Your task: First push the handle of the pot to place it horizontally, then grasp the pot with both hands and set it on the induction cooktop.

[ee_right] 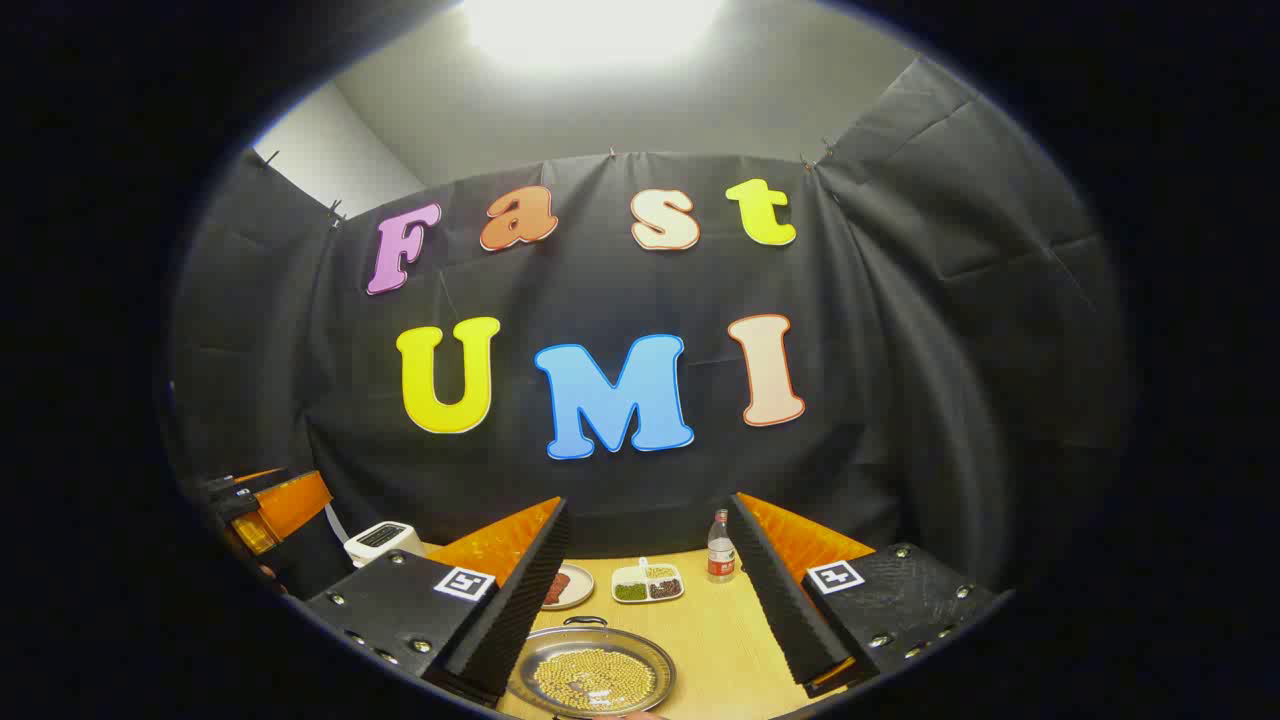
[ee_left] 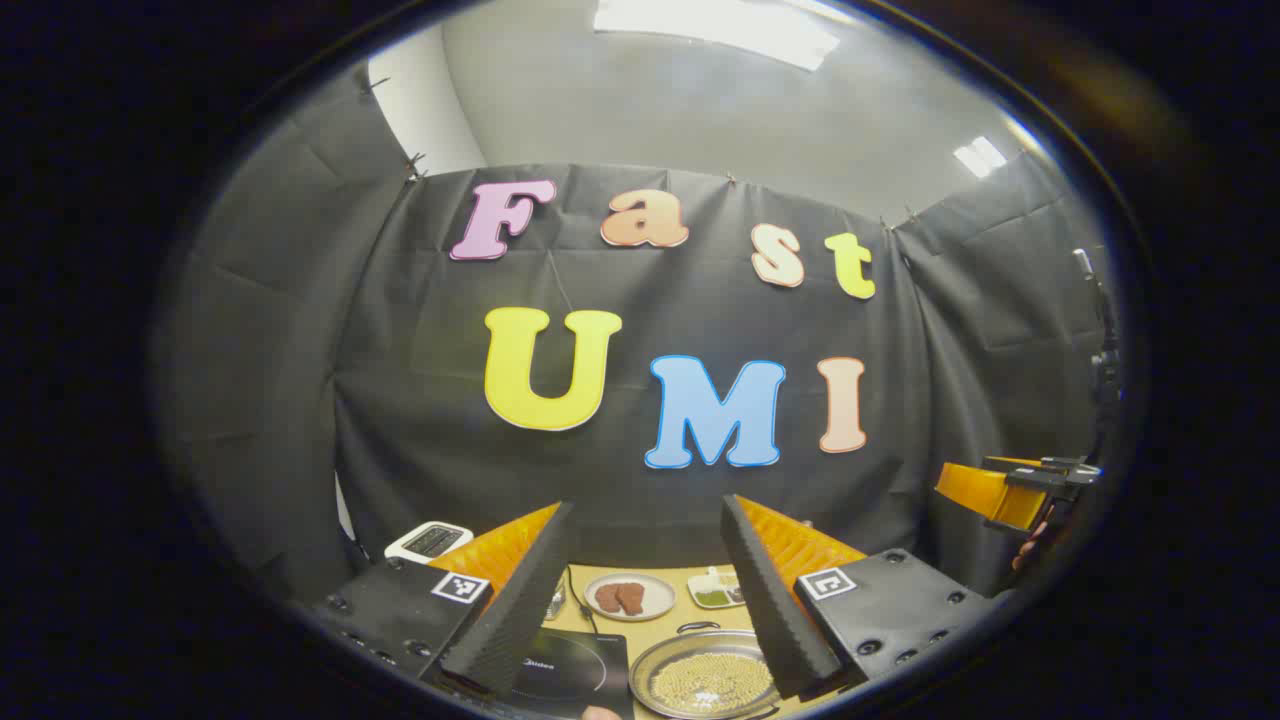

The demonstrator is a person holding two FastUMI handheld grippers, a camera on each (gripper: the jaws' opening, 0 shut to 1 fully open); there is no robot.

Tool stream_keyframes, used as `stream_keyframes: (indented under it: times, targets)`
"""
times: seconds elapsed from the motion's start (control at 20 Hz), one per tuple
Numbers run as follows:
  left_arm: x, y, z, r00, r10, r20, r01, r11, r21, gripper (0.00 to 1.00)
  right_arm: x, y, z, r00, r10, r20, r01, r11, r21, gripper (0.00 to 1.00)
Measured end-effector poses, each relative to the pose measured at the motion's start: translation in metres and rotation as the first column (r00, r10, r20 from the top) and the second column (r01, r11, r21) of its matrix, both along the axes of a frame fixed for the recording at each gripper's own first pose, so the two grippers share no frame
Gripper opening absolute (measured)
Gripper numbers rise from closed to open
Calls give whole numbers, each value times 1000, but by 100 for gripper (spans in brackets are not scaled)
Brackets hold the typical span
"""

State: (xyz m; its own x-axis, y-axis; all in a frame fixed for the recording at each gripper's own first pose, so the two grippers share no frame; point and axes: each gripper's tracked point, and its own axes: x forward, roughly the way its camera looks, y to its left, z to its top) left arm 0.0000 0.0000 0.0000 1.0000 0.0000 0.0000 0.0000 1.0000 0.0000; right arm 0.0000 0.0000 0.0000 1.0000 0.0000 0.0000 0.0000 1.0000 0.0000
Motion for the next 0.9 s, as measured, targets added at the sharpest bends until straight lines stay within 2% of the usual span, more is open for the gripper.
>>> stream_keyframes:
  times: [0.15, 0.25, 0.3, 0.45, 0.6, 0.8, 0.85, 0.9]
  targets:
    - [7, 0, 8, 1000, 1, 7, -1, 1000, -1, 97, 4, 5, 3, 1000, 11, 8, -10, 1000, -18, 98]
    - [9, -1, 10, 1000, -2, 14, 2, 1000, -1, 99, 7, 10, 6, 1000, 19, 8, -19, 999, -29, 98]
    - [10, -1, 9, 1000, -5, 14, 5, 1000, 5, 98, 7, 13, 6, 1000, 25, 11, -24, 999, -30, 100]
    - [13, -1, 10, 1000, -14, 11, 14, 1000, 16, 94, 13, 18, 5, 1000, 28, 8, -28, 999, -34, 98]
    - [12, 3, 10, 1000, -16, 10, 16, 999, 30, 99, 14, 23, 2, 1000, 29, 1, -29, 999, -23, 98]
    - [14, 10, 5, 1000, -8, -3, 8, 999, 33, 94, 19, 27, -5, 999, 32, -17, -33, 999, -24, 98]
    - [15, 11, 3, 1000, -7, -9, 8, 999, 33, 99, 21, 27, -6, 999, 29, -23, -29, 999, -24, 98]
    - [16, 12, -2, 1000, -8, -17, 8, 999, 33, 99, 22, 27, -9, 999, 28, -29, -28, 999, -23, 98]
